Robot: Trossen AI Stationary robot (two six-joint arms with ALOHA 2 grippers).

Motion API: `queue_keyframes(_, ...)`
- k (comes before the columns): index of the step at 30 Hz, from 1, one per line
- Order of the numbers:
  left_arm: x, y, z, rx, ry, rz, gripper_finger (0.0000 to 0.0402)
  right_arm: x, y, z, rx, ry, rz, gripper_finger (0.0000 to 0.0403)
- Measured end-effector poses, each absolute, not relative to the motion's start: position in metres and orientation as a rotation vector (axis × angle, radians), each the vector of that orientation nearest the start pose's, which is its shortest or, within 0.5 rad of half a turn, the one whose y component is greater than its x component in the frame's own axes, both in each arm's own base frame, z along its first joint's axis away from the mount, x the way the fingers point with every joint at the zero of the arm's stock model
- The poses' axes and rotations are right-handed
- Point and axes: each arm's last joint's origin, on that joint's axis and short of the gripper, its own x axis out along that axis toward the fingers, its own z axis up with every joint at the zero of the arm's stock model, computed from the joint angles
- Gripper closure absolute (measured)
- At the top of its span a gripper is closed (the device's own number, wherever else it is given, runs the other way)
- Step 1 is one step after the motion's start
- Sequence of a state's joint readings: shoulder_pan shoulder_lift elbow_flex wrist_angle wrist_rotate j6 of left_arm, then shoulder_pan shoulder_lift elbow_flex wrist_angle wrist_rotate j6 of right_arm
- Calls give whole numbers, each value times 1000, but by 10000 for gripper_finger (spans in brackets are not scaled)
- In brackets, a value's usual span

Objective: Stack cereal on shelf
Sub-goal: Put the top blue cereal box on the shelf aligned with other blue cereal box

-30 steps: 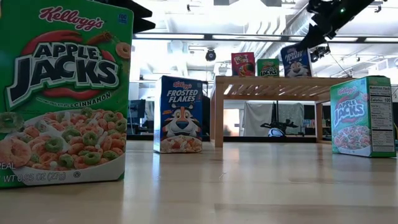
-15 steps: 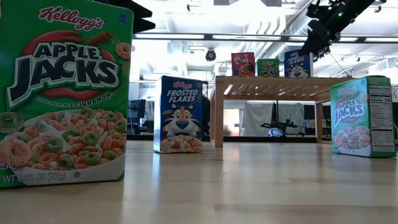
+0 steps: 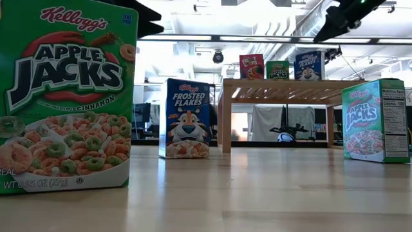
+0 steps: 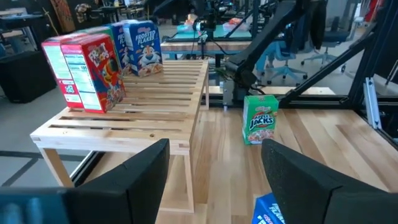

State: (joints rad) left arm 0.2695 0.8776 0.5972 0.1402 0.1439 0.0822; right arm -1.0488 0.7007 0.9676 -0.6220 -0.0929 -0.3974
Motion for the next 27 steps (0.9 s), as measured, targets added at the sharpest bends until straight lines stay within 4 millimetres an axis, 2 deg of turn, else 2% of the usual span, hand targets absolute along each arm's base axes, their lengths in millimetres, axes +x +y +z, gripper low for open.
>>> queue_keyframes(4,200,52,267,51,90,129,192,66,-94,363,-154,480,-838,210)
queue_keyframes(9,201,61,255,36,25,168,253,72,-81,354,-11,503,-742,299)
queue_keyframes(12,202,67,251,26,39,191,287,82,-85,333,24,566,-751,352)
queue_keyframes(15,202,71,249,12,53,209,315,88,-90,309,21,644,-822,386)
queue_keyframes(20,201,72,249,6,47,215,346,92,-98,287,12,642,-933,401)
queue_keyframes(27,201,74,249,-8,48,226,366,89,-105,284,9,615,-1063,402)
